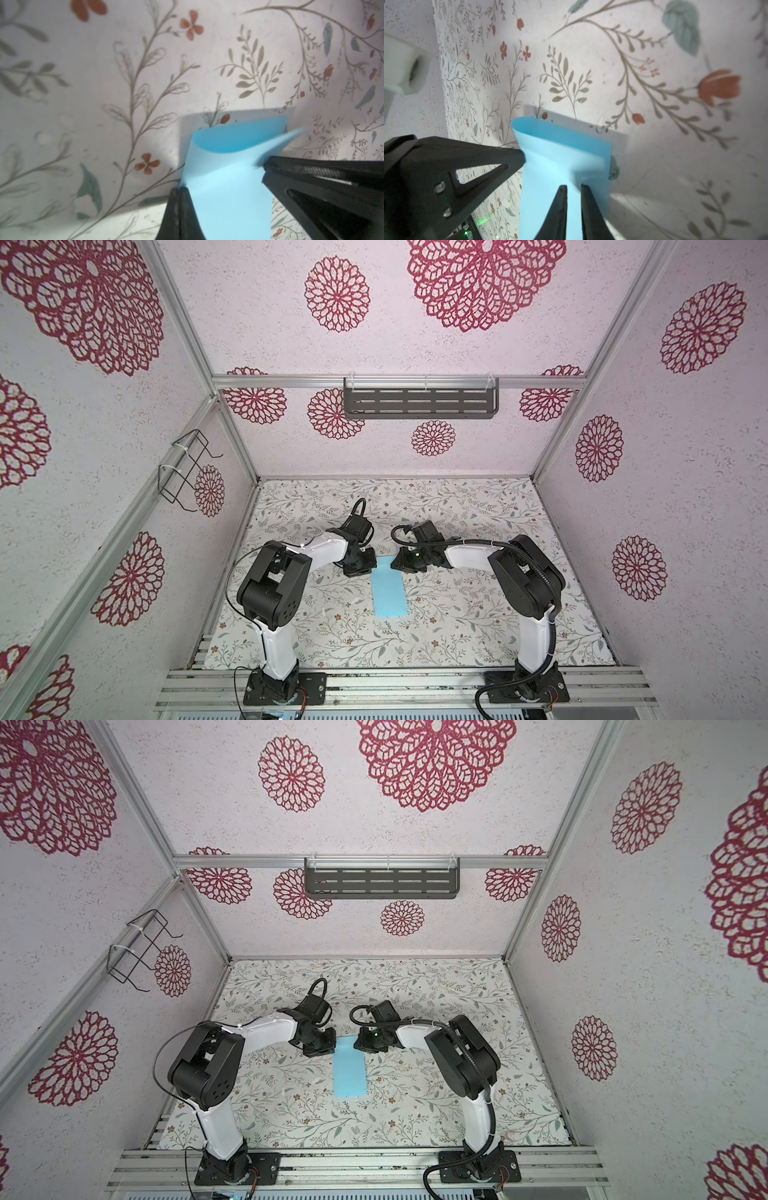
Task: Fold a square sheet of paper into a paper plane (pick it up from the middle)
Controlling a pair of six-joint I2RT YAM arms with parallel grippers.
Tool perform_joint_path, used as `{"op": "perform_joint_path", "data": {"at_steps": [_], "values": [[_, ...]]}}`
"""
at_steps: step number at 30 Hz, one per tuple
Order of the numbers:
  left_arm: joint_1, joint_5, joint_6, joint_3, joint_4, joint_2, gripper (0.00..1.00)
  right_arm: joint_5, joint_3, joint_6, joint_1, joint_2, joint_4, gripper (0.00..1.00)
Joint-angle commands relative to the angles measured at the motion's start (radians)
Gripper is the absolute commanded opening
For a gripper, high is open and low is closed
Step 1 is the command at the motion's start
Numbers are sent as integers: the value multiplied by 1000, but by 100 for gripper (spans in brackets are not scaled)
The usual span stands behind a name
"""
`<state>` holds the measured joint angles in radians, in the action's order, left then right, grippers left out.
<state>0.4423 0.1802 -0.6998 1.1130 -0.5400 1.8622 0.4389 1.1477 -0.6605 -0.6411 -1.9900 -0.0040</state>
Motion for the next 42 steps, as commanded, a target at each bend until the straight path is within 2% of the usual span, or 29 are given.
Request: {"op": "perform_joint_path", "data": {"at_steps": [1,5,8,13,19,26,29,33,37,42], "values": [[-31,-30,27,-24,-32,-44,3,-121,-51,35,9,-75,-165,19],[-29,116,1,-24,86,-92,4,-121,-51,35,8,-75,-163,19],[-29,156,-15,-10,136,-65,4,-121,-51,32,9,-75,-162,19],[-26,164,-11,44,119,25,4,-120,-52,33,8,-78,-162,19],[-27,122,3,89,72,87,4,-119,-49,35,9,-77,-164,19],[-41,-2,59,65,-2,87,3,-120,-45,43,12,-78,-172,19],[-61,-10,75,48,-15,79,3,-120,-45,45,12,-74,-174,19],[-67,32,88,63,-8,37,3,-118,-45,49,13,-73,-175,19],[-64,158,74,67,67,12,4,-119,-42,49,15,-77,-172,19],[-62,192,61,71,100,49,5,-118,-40,50,14,-78,-172,19]]}}
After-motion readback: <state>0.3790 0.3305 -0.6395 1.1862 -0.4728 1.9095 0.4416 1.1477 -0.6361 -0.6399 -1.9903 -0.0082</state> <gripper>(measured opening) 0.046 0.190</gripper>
